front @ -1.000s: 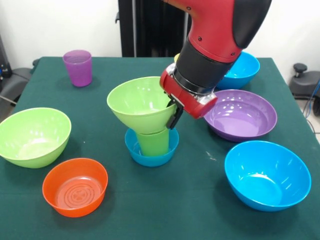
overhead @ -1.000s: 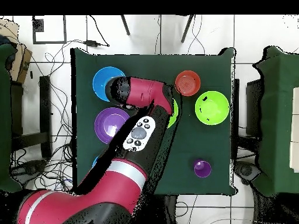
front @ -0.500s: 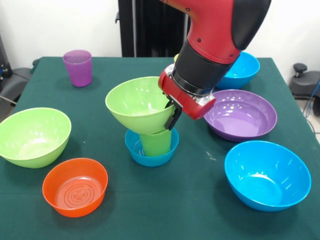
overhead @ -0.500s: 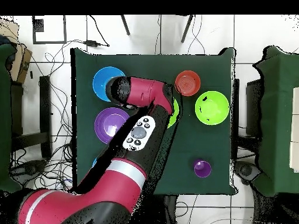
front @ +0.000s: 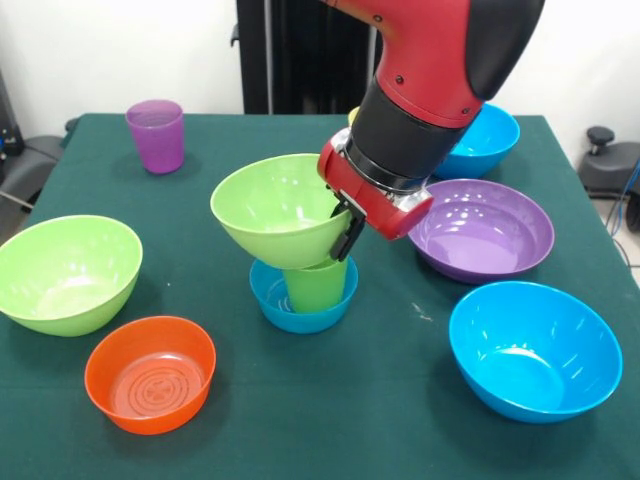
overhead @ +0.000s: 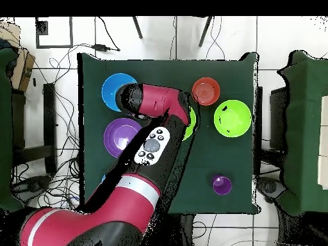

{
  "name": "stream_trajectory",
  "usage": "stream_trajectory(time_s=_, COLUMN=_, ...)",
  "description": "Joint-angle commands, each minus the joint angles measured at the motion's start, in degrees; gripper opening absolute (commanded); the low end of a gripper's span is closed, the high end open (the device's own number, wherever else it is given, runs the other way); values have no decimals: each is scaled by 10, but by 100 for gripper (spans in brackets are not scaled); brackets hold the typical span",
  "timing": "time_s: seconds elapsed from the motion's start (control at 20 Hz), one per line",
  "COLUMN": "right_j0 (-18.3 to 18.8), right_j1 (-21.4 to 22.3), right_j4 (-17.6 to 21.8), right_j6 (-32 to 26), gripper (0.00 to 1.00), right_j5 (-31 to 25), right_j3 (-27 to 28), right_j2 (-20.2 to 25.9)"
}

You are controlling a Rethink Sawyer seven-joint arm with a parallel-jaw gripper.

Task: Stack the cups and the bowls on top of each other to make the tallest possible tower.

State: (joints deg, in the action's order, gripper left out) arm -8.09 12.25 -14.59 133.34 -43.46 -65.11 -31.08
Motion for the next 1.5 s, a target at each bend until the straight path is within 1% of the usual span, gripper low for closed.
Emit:
stream_trajectory(time_s=0.05, right_j0=-10, right_j1=-11, right_j4=35, right_j6=21, gripper=0, right_j5=-11, right_j3=28, right_j2=41)
stream_trajectory(time_s=0.4, right_j0=-20, right_j1=-9, right_j4=32, right_j6=32, gripper=0, right_j5=-28, right_j3=28, right_j2=32)
stream_trajectory(time_s=0.6, right_j0=-24, right_j1=-12, right_j4=30, right_j6=37, gripper=0, right_j5=-28, right_j3=31, right_j2=27)
stream_trajectory(time_s=1.5, right_j0=-24, right_j1=-26, right_j4=25, right_j6=35, gripper=0, right_j5=-43, right_j3=55, right_j2=11)
